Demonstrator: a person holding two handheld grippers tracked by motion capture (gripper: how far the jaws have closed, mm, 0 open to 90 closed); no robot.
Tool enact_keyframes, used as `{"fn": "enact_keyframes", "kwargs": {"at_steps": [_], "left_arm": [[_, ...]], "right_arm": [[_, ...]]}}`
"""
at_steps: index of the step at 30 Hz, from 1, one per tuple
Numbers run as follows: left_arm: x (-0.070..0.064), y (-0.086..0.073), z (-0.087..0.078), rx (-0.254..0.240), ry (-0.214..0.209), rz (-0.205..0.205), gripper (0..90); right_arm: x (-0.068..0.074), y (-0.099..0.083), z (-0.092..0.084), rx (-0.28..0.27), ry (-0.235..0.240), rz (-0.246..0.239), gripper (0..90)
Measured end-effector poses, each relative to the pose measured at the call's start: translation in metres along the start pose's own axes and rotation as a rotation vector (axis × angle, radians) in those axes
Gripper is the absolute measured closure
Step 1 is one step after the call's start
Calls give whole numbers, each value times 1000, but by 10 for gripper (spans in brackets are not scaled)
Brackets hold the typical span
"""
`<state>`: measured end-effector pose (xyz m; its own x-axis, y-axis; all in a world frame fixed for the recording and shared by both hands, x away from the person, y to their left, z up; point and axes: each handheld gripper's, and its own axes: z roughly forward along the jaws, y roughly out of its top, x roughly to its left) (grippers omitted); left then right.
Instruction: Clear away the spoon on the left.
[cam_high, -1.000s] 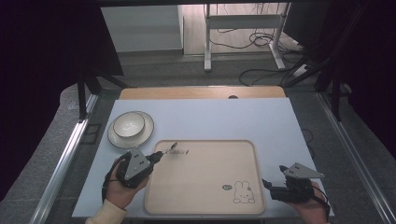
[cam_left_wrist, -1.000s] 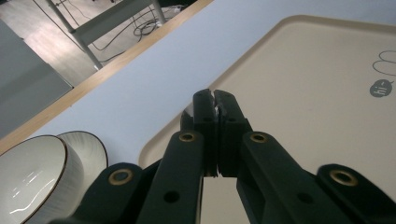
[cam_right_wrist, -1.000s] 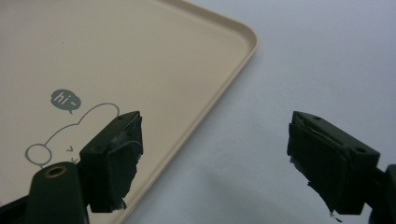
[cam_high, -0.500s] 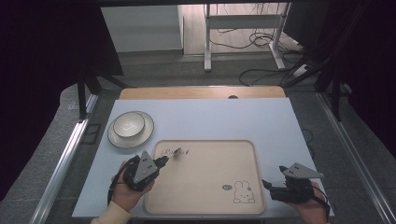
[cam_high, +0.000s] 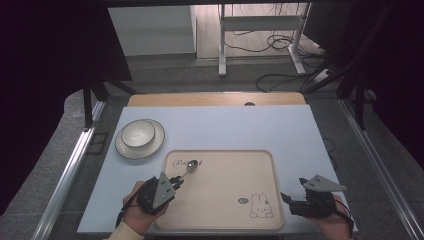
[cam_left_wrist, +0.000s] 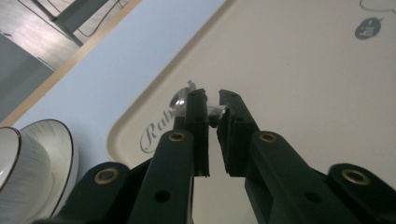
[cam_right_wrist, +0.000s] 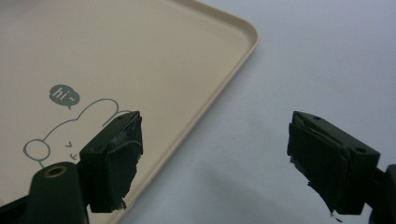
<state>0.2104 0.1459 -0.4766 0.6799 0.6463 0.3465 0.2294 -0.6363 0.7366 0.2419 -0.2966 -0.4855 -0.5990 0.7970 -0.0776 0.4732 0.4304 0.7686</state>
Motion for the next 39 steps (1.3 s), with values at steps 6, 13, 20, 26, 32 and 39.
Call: {"fn": "enact_keyframes", "kwargs": {"at_steps": [6,13,20,26,32,39], "left_arm": [[-8,1,2,41,2,9,800],[-18,-3,10,104,-75,0,755],[-22,-10,23,173,-171,-43,615],[-15,-13,28,198,-246,-182,371],[-11,-15,29,193,-258,-223,272],[-8,-13,25,163,-225,-228,260]], "right_arm": [[1,0,1,3,1,-4,181],[1,0,1,3,0,-1,181],[1,0,2,5,1,-5,180],[1,0,1,4,-1,-4,181],[1,0,1,4,-3,-3,181],[0,0,1,2,-2,3,181]]}}
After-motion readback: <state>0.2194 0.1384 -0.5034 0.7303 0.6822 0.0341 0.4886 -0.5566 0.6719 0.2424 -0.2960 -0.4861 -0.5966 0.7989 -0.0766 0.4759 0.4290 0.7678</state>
